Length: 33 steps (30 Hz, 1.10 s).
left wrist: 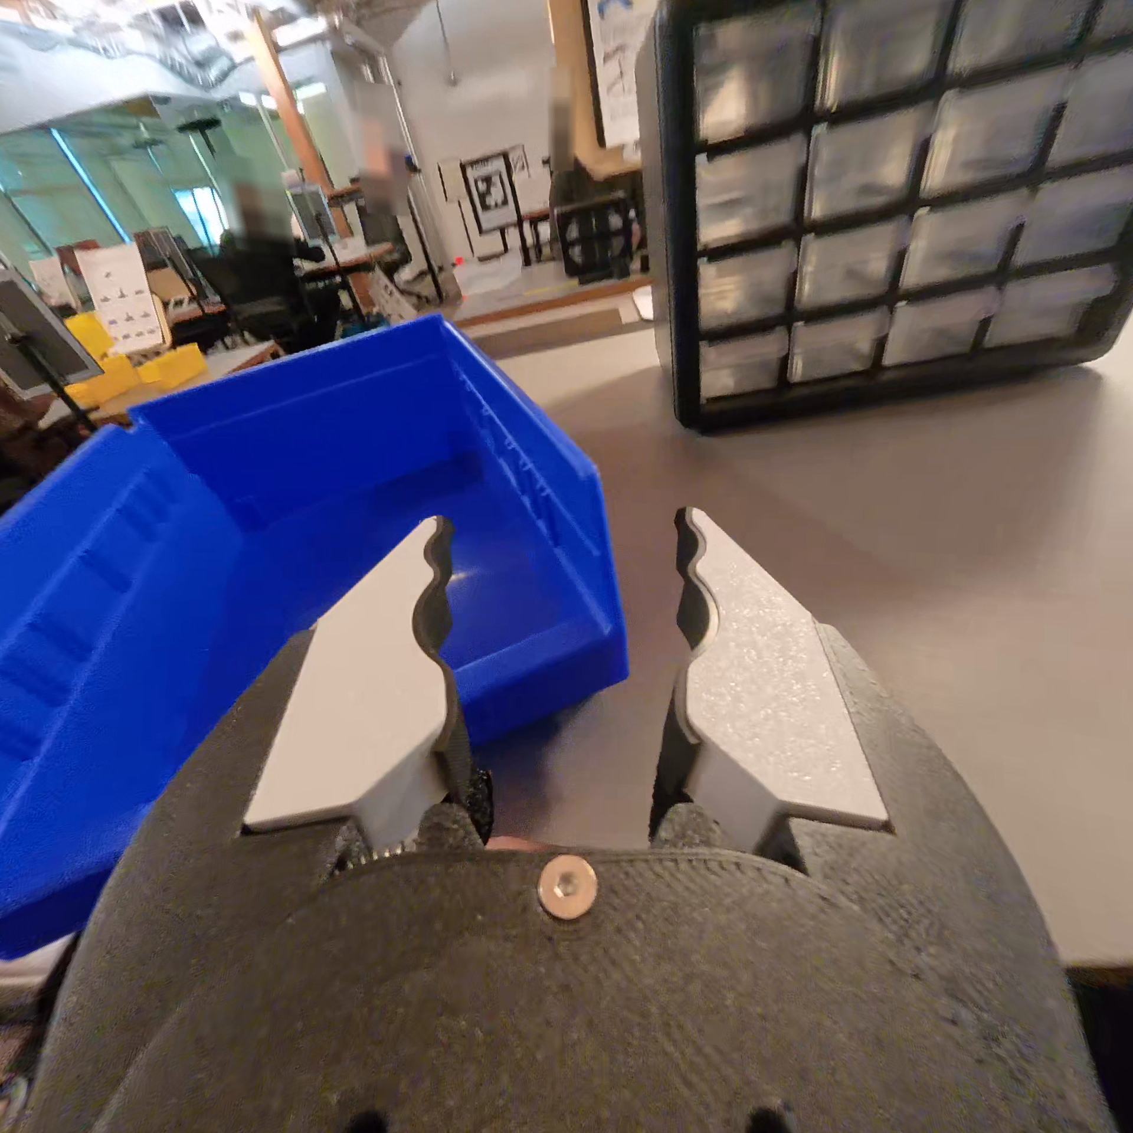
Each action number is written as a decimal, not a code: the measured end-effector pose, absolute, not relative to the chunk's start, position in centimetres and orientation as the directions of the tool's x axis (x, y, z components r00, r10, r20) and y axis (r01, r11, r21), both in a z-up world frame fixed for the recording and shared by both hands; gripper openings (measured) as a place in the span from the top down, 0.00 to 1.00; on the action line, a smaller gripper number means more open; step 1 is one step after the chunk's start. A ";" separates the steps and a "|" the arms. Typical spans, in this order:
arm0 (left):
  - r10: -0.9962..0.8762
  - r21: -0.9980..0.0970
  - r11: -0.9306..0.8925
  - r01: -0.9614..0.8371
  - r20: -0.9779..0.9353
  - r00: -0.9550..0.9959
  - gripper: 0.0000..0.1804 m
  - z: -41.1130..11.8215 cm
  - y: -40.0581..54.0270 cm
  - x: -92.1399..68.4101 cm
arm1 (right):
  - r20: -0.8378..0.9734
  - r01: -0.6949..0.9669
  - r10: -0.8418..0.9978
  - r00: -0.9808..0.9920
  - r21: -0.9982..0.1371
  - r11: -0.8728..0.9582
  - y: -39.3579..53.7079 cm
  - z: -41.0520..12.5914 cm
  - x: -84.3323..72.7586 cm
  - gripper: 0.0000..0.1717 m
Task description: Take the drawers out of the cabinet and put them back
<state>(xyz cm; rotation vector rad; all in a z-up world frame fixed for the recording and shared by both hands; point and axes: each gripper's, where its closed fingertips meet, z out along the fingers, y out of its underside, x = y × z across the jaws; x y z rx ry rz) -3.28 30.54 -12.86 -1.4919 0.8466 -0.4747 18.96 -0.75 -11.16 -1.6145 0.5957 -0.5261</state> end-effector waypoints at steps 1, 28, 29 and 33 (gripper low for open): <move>-0.737 -0.967 0.049 -0.249 -0.203 0.644 0.61 -13.3 31.0 -2.4 | 0.017 -0.082 -0.665 0.747 -0.990 -0.117 -0.2 -11.5 19.6 0.49; -0.681 -0.947 0.049 -0.317 -0.264 0.683 0.99 -13.1 41.1 -4.3 | 0.002 -0.153 -0.780 0.626 -0.980 -0.125 -1.2 -12.5 30.4 0.97; -0.678 -0.947 0.047 -0.317 -0.263 0.687 0.99 -13.1 41.5 -4.5 | -0.001 -0.155 -0.779 0.627 -0.980 -0.124 -1.2 -12.5 30.7 0.97; -0.681 -0.943 0.062 -0.327 -0.280 0.676 1.00 -13.0 42.7 -4.8 | -0.011 -0.158 -0.763 0.646 -0.980 -0.120 -0.9 -12.5 31.3 0.96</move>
